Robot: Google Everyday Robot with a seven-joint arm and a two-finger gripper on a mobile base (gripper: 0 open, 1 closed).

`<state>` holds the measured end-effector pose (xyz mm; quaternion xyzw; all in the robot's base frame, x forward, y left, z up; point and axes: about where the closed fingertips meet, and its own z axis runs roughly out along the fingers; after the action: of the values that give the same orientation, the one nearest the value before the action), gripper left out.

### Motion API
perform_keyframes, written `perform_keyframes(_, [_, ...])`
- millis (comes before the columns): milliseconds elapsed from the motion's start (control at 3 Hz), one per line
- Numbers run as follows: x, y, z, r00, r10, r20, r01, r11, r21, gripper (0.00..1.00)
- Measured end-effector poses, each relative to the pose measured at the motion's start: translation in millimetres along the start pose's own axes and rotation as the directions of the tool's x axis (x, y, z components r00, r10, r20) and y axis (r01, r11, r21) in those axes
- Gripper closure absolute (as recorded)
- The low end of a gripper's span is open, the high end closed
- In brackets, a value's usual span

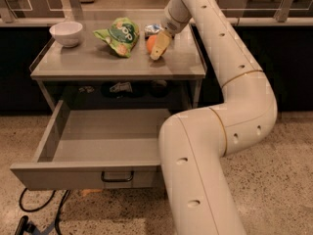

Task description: Place orange into top drawer

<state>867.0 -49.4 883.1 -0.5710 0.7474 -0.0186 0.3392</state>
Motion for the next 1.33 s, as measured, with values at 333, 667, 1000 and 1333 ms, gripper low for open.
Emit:
perform_keyframes(333, [32,5,5,0.991,0.030,-0.131,-0.032,0.9994,-0.011,0.00])
perform_keyframes(667, [56,14,10,0.988,0.080,-0.135,-0.088,0.9946,-0.055,0.00])
perform_keyframes(1000, [51,14,13,0.991,0.082,-0.108,-0.088,0.9945,-0.056,0.00])
perform_keyframes(1333, [42,1,15,0.997,0.080,-0.004,-0.080,0.9965,-0.024,0.00])
